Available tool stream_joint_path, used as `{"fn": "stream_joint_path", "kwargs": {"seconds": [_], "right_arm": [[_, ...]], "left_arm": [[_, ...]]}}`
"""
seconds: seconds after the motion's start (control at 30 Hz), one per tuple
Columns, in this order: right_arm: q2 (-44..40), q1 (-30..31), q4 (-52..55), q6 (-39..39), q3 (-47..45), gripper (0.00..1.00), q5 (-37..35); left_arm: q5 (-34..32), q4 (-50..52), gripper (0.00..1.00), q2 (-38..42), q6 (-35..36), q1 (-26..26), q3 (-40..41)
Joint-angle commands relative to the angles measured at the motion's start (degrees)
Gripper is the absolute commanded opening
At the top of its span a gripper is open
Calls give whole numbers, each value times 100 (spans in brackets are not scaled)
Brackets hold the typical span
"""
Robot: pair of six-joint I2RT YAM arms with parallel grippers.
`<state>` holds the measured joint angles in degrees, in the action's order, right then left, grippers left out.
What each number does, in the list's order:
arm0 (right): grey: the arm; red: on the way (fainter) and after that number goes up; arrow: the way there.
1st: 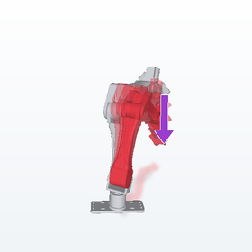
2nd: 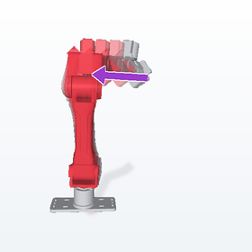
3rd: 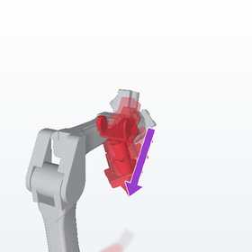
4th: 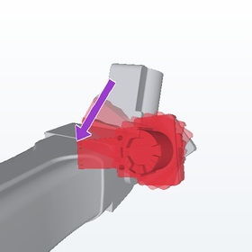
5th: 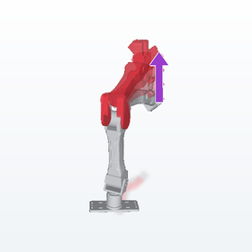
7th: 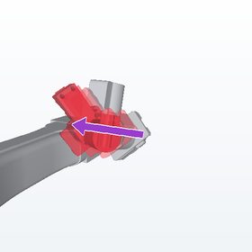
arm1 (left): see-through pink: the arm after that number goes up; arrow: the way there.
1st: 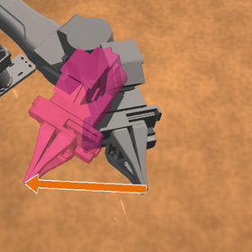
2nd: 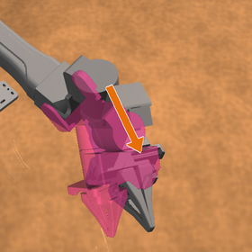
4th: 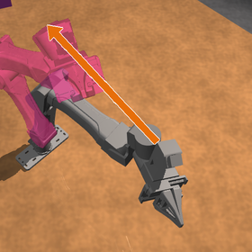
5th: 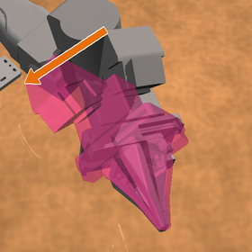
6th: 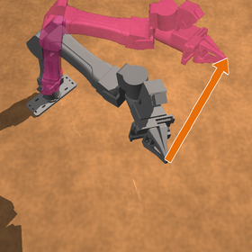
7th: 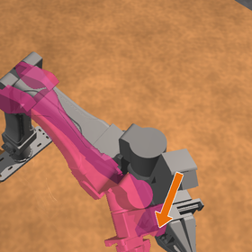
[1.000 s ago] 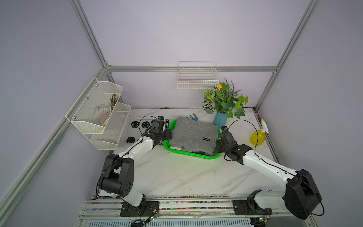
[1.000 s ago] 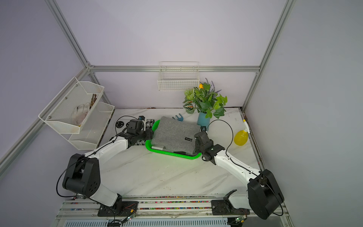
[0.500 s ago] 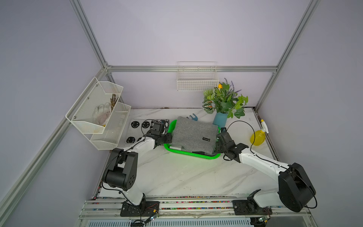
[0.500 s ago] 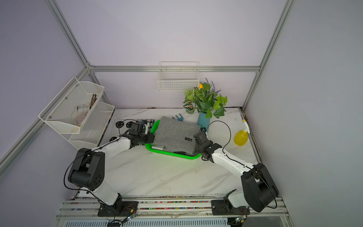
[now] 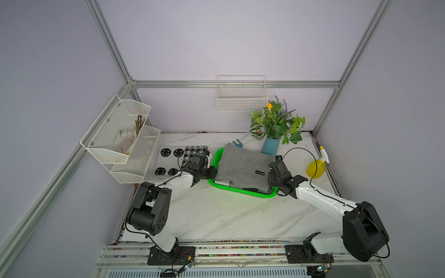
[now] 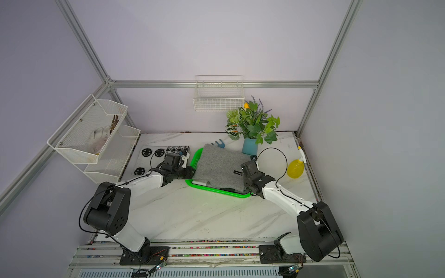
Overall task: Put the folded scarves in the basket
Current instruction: Adjust the basket at the center of the board, then move the scarf to the center of the board.
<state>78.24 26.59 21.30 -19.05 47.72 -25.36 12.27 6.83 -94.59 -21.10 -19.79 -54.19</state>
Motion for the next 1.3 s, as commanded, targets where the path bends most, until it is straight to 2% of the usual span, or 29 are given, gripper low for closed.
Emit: {"fn": "stream_joint_path", "kwargs": {"seconds": [0.0,0.13,0.27,0.37,0.4,0.47,0.6,0.77,0.93,1.0,1.1,1.27], "right_arm": [[-228,-75,-55,-47,-86,47,54],[7,-76,-54,-56,-24,40,311],[202,-66,16,-16,110,39,592],[151,-67,23,-29,111,38,512],[93,-68,-6,-35,85,38,491],[-14,-67,-33,-38,55,40,521],[-208,-66,5,-29,53,42,579],[-502,-66,59,-29,31,43,638],[-725,-73,95,-20,-18,43,627],[-769,-69,130,-12,-13,43,672],[-928,-71,149,-11,-50,43,716],[-1234,-66,132,21,-156,43,978]], "left_arm": [[90,131,32,144,-140,-229,158],[-91,232,32,536,-207,-217,528],[29,20,30,1285,-319,-257,1151],[146,111,30,1527,-276,-247,1206],[356,50,31,1494,-312,-245,1211],[539,7,42,1418,-344,-270,1185],[1,335,51,1601,-285,-271,1166],[-730,971,57,2210,-315,-165,1019],[-964,1300,61,2859,-351,44,976],[-1112,1286,61,3054,-464,202,1027],[-990,799,62,3442,-689,568,1380],[-607,-168,64,3611,-1213,1602,1991]]}}
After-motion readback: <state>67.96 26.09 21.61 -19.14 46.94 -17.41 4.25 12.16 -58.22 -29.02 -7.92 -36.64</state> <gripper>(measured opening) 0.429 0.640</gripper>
